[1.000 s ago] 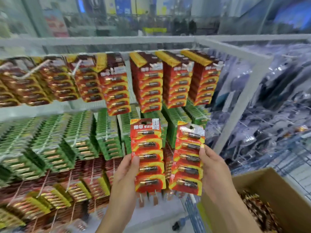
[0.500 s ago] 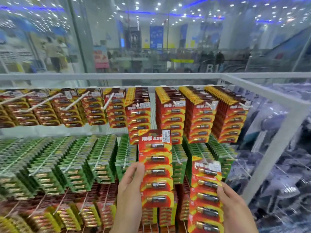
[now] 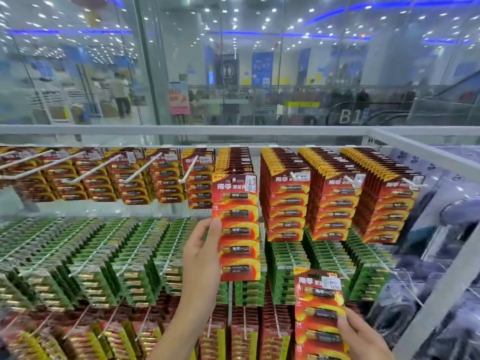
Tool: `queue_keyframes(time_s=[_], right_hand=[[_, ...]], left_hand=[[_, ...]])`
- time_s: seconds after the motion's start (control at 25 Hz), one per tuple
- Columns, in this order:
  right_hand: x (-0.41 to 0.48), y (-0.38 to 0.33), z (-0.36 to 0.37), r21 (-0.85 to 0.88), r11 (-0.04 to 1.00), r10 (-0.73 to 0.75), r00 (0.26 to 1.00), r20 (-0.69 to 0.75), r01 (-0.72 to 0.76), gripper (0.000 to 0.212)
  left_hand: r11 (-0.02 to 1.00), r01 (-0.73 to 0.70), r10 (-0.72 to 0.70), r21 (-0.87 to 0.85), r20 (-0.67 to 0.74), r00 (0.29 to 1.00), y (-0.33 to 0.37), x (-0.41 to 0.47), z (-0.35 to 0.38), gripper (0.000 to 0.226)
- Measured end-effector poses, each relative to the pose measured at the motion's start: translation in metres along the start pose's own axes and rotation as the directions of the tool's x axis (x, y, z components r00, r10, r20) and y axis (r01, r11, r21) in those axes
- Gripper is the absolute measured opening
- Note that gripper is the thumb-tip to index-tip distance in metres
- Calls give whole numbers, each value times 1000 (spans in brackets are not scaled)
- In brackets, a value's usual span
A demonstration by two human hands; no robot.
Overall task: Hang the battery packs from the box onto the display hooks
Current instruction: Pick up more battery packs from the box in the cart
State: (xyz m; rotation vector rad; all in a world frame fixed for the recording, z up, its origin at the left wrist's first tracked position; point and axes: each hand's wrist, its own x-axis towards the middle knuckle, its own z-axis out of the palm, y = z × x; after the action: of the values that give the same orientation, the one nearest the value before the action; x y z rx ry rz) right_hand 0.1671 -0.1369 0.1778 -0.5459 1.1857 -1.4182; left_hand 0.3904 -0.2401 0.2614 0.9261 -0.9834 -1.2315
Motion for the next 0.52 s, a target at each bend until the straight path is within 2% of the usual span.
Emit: queue_keyframes(time_s=[0.08,0.16,0.36,0.52], right_hand=[[1,2,1,-7,1000,-18,1000,6,18,78],[1,3,1,-33,999,-38,999,7,38,79],[1,2,-5,-69,998,13,1000,-22,-15,60],[-4,3,-13,-31,999,26,999,22,-26,43]], left_hand=[[1000,5,-5,-3,-3,1000,-2,2,0,24],[1000,23,-23,5,-7,1000,-3,7,2,25],[996,51,-48,80,-35,998,-12,31,5,27],[993,19,-17,112,-24,1000,-14,42,2,28]])
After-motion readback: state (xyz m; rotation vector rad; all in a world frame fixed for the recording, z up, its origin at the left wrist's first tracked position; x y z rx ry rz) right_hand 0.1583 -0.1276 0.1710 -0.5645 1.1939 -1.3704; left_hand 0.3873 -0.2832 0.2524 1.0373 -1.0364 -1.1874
